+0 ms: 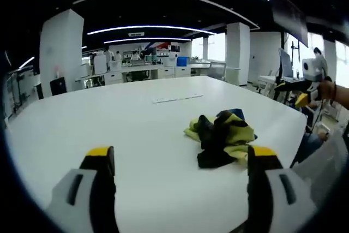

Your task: Fold the garment on the visible template until the final outline fits inside the template.

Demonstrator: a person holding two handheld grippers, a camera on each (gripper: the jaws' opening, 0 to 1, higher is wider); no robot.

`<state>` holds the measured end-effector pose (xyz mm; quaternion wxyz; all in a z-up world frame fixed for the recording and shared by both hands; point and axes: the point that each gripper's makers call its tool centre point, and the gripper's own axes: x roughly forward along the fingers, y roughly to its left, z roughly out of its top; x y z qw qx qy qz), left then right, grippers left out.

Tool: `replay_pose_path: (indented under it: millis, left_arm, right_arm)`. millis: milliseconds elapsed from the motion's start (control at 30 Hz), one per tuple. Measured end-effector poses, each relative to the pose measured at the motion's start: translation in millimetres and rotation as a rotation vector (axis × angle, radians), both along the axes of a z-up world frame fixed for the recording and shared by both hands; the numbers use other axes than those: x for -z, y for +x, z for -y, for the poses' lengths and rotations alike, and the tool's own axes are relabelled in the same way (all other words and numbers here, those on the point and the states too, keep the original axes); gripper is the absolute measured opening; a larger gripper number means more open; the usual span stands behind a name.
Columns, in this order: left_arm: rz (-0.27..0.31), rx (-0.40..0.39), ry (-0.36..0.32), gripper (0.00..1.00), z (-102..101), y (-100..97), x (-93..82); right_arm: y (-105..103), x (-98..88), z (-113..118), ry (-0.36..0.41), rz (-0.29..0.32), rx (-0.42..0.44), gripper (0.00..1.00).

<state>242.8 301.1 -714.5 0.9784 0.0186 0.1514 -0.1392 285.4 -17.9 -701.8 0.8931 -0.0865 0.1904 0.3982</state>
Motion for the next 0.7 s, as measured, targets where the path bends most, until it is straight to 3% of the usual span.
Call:
replay_pose_path:
  millis: [267, 500, 700]
  left_arm:
    - [0.006, 0.02, 0.019, 0.99, 2, -0.8, -12.8]
    - [-0.012, 0.023, 0.021, 0.99, -1, -5.7, -6.9]
    - [-0.008, 0.012, -0.026, 0.98, -10, -5.7, -7.9]
  right_arm:
    - [5, -3.7, 2, 0.016, 0.006, 0.002, 0.99]
    - [4, -1.5, -4, 0.027, 0.003, 0.007, 0.99]
    - [2, -0.9, -10, 0.034, 0.008, 0.015, 0.99]
